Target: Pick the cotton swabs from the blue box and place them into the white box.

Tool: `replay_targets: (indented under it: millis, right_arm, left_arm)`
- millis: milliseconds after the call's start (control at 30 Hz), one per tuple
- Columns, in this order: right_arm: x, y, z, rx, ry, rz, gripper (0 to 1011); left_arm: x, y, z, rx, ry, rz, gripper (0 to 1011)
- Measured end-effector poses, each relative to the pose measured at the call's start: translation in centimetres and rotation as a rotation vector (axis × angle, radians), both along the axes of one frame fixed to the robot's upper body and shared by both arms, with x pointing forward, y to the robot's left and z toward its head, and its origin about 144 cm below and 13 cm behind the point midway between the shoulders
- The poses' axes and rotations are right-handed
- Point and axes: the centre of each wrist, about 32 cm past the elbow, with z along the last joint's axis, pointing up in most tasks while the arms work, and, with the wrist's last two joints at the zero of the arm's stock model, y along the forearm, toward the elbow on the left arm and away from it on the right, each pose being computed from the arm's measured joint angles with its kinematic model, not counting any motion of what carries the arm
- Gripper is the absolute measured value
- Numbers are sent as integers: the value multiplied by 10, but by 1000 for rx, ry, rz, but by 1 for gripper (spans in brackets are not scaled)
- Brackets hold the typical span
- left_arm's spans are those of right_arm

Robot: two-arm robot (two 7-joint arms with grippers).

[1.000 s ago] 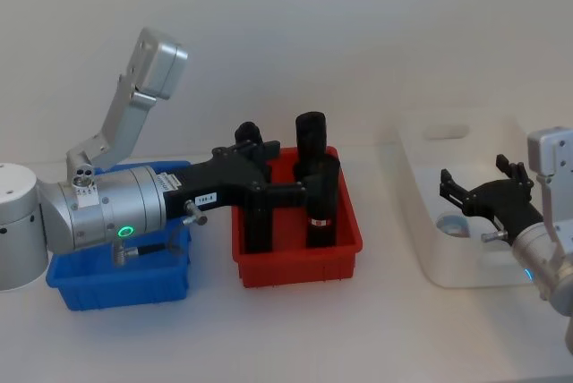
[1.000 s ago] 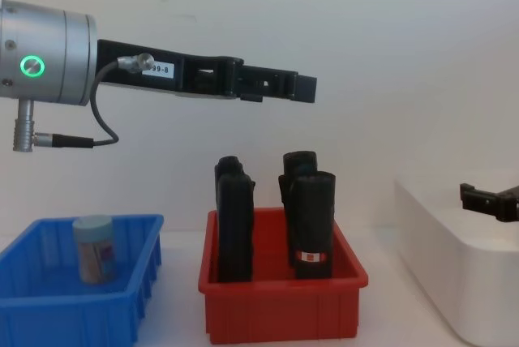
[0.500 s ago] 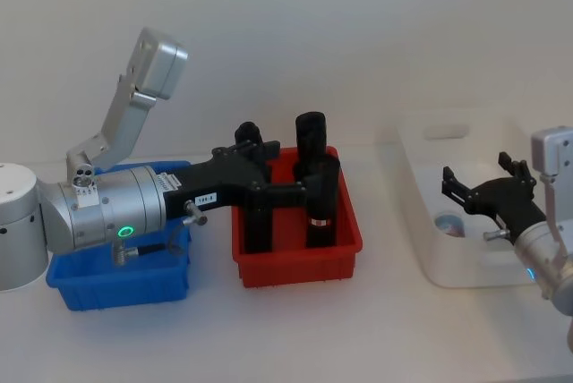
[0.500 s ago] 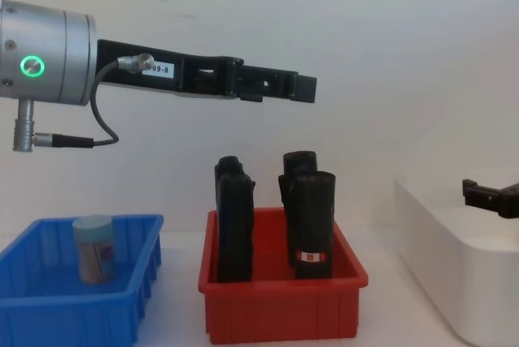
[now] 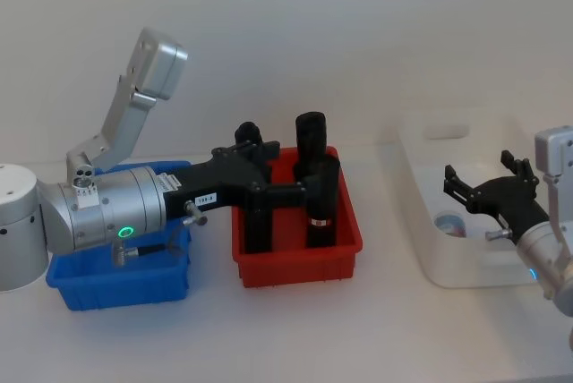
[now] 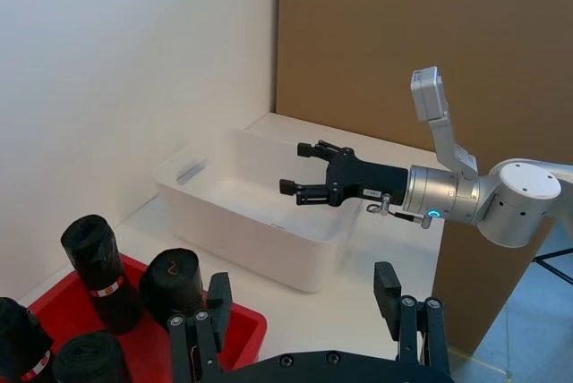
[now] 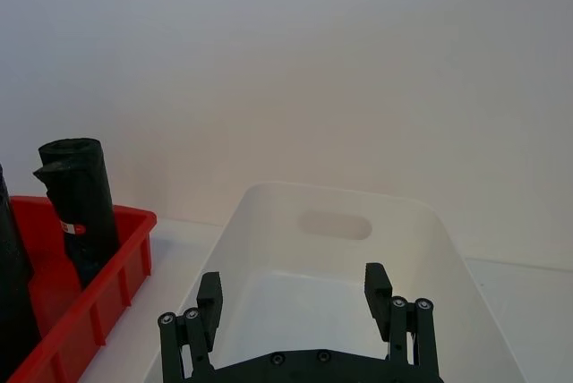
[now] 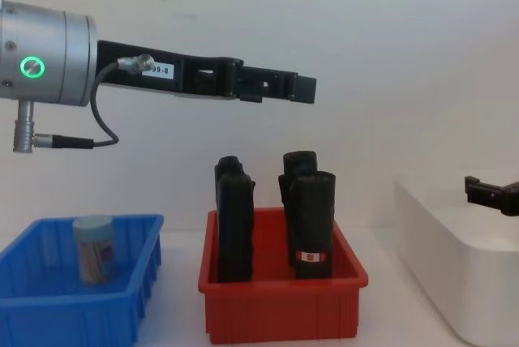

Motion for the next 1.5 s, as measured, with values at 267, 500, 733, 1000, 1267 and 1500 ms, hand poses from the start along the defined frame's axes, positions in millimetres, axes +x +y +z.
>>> replay_targets:
  millis: [267,500,733,1000,1267,1500]
  right_arm:
    - [-9,2,1,7,-4,12,1001]
    - [-28,7,4,19,-7,38,1001]
    - [-43,11,7,31,-11,60,1001]
    - [-68,17,14,49,-13,97,1001]
    - [-88,23,20,67,-15,129,1001]
    - [-105,28,27,81,-15,156,1001]
  left_arm:
    - [-3,-4,-9,14,-25,47,1004]
    - [-9,-11,-23,37,-67,120,1004]
    - [-16,-18,-38,54,-114,194,1004]
    - [-25,-27,-55,68,-169,278,1004]
    - [-34,-34,-70,74,-221,352,1004]
    - [-43,-41,-83,74,-267,417,1004]
